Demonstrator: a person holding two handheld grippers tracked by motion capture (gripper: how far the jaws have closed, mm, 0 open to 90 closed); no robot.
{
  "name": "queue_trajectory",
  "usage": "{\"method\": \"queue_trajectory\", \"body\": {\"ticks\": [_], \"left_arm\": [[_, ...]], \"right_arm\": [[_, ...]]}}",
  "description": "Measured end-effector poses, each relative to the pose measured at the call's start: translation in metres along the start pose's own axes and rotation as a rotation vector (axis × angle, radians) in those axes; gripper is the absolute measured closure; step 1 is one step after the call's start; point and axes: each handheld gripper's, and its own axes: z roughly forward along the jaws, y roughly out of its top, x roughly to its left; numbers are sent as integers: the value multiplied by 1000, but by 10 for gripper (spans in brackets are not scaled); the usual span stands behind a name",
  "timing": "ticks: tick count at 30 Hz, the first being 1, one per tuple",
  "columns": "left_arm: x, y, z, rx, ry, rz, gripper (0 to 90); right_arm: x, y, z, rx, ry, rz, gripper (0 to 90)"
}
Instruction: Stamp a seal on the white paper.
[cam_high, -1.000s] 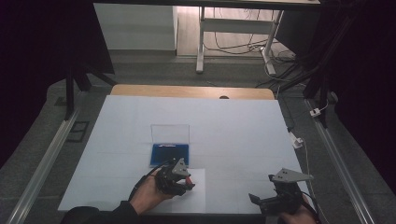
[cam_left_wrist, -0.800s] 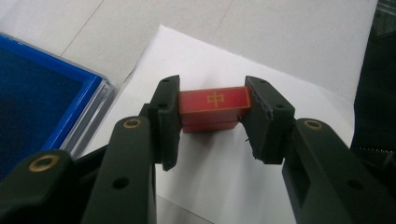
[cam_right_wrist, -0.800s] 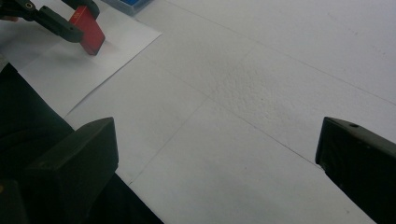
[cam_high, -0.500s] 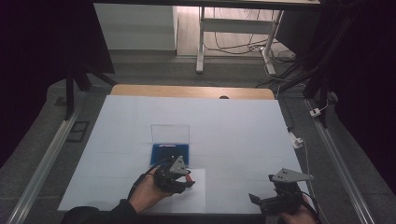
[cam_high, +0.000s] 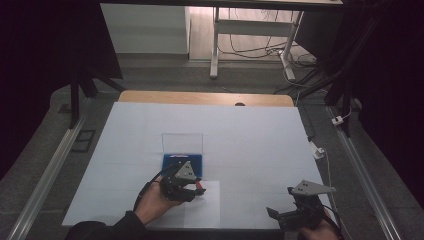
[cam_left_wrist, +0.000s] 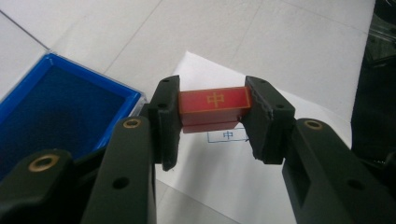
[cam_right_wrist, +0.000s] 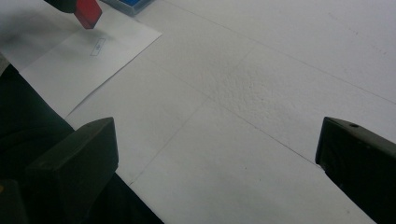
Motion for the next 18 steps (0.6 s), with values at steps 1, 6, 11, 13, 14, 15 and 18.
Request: {"method": "queue_trajectory", "body": {"ticks": [1, 6, 11, 13, 14, 15, 18], "left_arm": [[1, 0, -1, -2, 1, -3, 581], [4, 0, -4, -5, 13, -6, 581], [7, -1, -9, -27, 23, -22, 581], [9, -1, -10, -34, 24, -30, 581], [10, -1, -12, -33, 23, -27, 581], [11, -1, -12, -34, 24, -30, 581], [13, -1, -14, -41, 32, -37, 581]], "right_arm": [[0, 0, 0, 0, 0, 1, 0], [0, 0, 0, -3, 3, 4, 0], [0, 0, 0, 0, -1, 0, 0], [0, 0, 0, -1, -1, -1, 0], [0, 0, 0, 0, -1, 0, 0], [0, 0, 0, 0, -1, 0, 0], [0, 0, 0, 0, -1, 1, 0]]}}
